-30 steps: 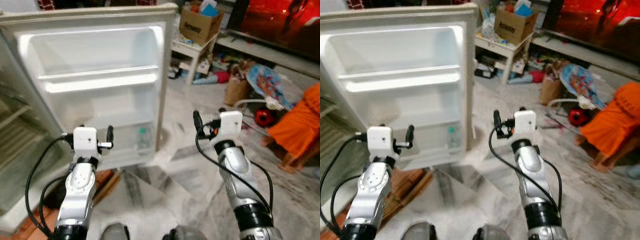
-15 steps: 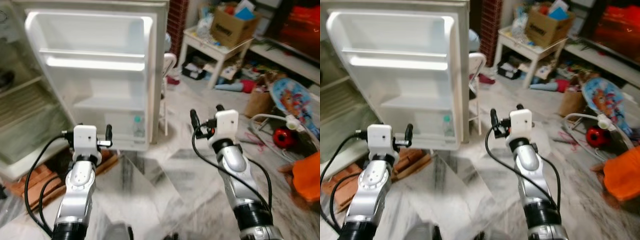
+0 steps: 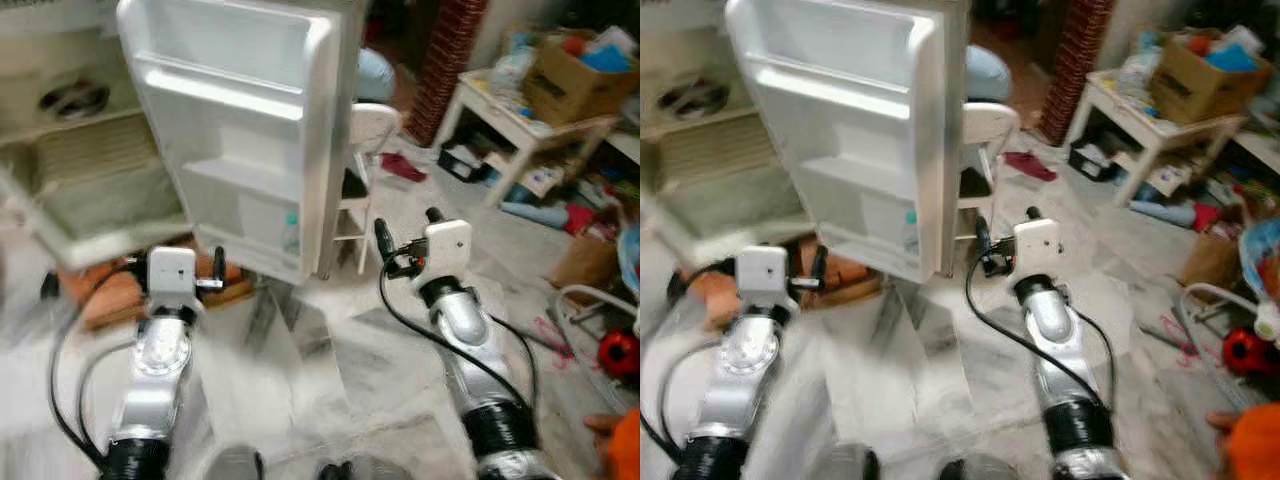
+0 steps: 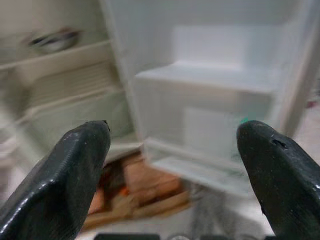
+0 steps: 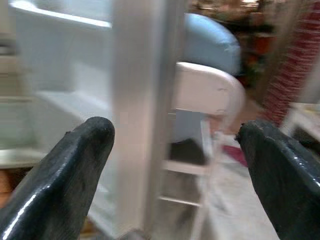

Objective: Restocking fridge

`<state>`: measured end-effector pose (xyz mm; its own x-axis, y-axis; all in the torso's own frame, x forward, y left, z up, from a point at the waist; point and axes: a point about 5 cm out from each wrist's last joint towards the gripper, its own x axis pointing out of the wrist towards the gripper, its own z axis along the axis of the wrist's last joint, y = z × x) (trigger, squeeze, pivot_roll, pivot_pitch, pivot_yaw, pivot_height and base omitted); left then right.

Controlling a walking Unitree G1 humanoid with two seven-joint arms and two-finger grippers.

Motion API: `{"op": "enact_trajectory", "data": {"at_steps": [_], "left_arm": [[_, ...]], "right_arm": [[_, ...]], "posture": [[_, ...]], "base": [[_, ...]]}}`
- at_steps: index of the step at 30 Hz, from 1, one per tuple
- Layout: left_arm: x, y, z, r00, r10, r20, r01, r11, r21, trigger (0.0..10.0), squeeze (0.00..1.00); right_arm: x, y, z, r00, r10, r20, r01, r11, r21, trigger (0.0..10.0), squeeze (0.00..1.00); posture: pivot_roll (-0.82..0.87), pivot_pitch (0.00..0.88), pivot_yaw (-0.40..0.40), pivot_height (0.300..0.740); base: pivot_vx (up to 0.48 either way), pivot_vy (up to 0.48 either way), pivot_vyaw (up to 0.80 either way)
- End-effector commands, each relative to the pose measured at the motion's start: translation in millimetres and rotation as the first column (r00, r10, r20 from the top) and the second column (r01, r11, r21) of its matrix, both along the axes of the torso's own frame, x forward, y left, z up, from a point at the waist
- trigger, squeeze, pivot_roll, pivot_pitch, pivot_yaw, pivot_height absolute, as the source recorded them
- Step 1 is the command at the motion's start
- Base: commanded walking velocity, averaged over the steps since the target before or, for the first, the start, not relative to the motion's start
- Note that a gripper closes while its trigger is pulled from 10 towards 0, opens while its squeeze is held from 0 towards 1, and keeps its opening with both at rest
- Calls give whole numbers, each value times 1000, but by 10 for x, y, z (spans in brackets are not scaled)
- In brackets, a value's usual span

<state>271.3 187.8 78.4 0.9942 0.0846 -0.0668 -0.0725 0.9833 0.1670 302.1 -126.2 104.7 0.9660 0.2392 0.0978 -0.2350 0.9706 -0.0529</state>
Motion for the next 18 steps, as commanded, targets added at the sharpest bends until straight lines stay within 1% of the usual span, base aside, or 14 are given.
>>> {"op": "enact_trajectory", "data": {"at_steps": [1, 2, 7, 9, 14, 16, 18], "left_arm": [[0, 13, -9, 1000, 12, -7, -12, 1000, 6, 10000, 0], [5, 14, -10, 1000, 15, -7, -15, 1000, 7, 10000, 0], [1, 29, 13, 1000, 27, 15, -26, 999, -18, 10000, 0], [-3, 44, 9, 999, 37, 9, -37, 999, -11, 10000, 0], [3, 38, 41, 999, 22, 32, -22, 1000, -22, 10000, 0], [4, 35, 40, 999, 21, 32, -20, 1000, -23, 10000, 0], [4, 36, 39, 999, 22, 30, -21, 999, -25, 10000, 0]], "right_arm": [[10, 19, 38, 1000, 16, 18, -16, 1000, -5, 10000, 0], [14, 21, 37, 1000, 18, 19, -18, 1000, -7, 10000, 0], [9, 29, 39, 999, 29, 24, -29, 1000, -10, 10000, 0], [2, 33, 38, 999, 34, 26, -34, 999, -12, 10000, 0], [4, 45, 47, 998, 40, 39, -39, 999, -25, 10000, 0], [7, 43, 48, 999, 38, 39, -37, 999, -24, 10000, 0], [11, 32, 48, 999, 29, 38, -29, 999, -15, 10000, 0]], "posture": [[-5, 60, -46, 740], [-5, 58, -47, 740], [-6, 58, -46, 740], [-6, 58, -46, 740], [-5, 58, -44, 740], [-5, 58, -43, 740], [-4, 59, -43, 740]], "base": [[0, -304, 725], [0, -281, 725], [0, 0, 710], [0, 0, 694], [0, 0, 661], [0, 0, 475], [249, 0, 0]]}}
